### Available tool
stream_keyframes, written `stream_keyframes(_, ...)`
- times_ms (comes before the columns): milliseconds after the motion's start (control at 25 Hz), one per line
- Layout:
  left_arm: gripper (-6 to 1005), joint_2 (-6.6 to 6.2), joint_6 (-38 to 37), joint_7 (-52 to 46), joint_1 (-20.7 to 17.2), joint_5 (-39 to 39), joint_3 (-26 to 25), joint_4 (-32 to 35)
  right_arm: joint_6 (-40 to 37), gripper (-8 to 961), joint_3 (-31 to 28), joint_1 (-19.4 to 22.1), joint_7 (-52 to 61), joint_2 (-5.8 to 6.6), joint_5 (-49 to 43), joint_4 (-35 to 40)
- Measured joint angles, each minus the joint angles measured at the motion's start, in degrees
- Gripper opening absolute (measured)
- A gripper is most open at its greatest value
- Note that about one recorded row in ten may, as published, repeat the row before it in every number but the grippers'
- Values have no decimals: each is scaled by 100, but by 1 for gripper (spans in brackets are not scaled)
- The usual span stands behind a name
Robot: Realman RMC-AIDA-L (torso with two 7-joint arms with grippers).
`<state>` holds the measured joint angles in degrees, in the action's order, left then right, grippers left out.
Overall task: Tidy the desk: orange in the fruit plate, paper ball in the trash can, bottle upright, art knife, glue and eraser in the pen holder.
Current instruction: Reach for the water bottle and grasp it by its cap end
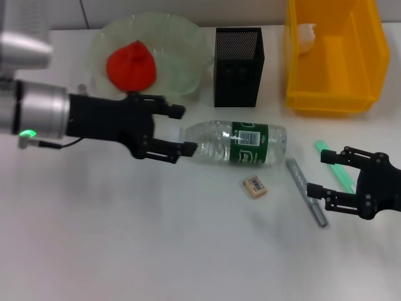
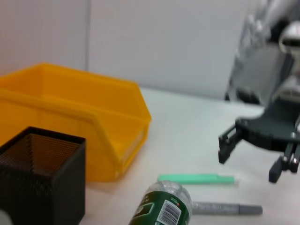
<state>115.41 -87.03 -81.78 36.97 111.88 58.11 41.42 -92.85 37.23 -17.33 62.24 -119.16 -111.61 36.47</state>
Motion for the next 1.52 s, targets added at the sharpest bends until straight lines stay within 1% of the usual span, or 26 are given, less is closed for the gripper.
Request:
stream_keyframes(40, 740, 0, 0, 0, 0, 0, 0, 0, 0, 761, 0, 0, 0, 0, 0, 0)
stream_keyframes(80, 739, 85, 47, -23, 214, 327, -2, 162, 25, 761, 0, 0, 1, 0, -14, -1)
stream_keyframes(120, 739, 116, 62, -30, 281, 433, -1, 216, 50, 761, -1, 6, 3, 1, -29, -3)
stream_keyframes(240, 738, 264, 129, -108, 569, 1071, 36, 568, 88, 761, -8, 40, 43, 10, -43, -11)
stream_keyframes(360, 737, 314, 194, -158, 788, 1490, 129, 736, 118, 761, -46, 58, 112, 13, -43, -17)
stream_keyframes(400, 737, 314, 194, -158, 788, 1490, 129, 736, 124, 761, -53, 65, 142, 13, -43, -21)
stream_keyframes(440, 736, 316, 252, -175, 907, 1637, 235, 762, 127, 761, -60, 70, 167, 14, -44, -25)
stream_keyframes(520, 735, 316, 366, -203, 1022, 1809, 389, 770, 130, 761, -87, 79, 196, 15, -46, -31)
stream_keyframes(640, 734, 318, 479, -219, 1082, 1956, 503, 773, 136, 761, -132, 86, 214, 16, -39, -45)
stream_keyframes(680, 734, 330, 706, -227, 1144, 2205, 761, 758, 136, 760, -138, 87, 223, 16, -32, -50)
stream_keyframes(880, 732, 333, 1070, -240, 1132, 2319, 1092, 674, 149, 760, -145, 67, 324, 16, -23, -67)
stream_keyframes(1040, 731, 333, 1356, -238, 1115, 2348, 1260, 497, 165, 760, -146, 55, 349, 12, -15, -70)
stream_keyframes(1160, 730, 333, 1417, -238, 1115, 2349, 1302, 460, 191, 760, -147, 46, 360, 10, -12, -72)
stream_keyframes(1200, 729, 333, 1574, -240, 1113, 2351, 1436, 392, 200, 760, -149, 44, 364, 9, -11, -74)
stream_keyframes(1320, 728, 339, 1736, -241, 1104, 2353, 1560, 362, 206, 760, -154, 39, 366, 8, -9, -79)
stream_keyframes(1520, 726, 342, 1928, -241, 1119, 2361, 1680, 267, 206, 760, -155, 42, 373, -3, -9, -80)
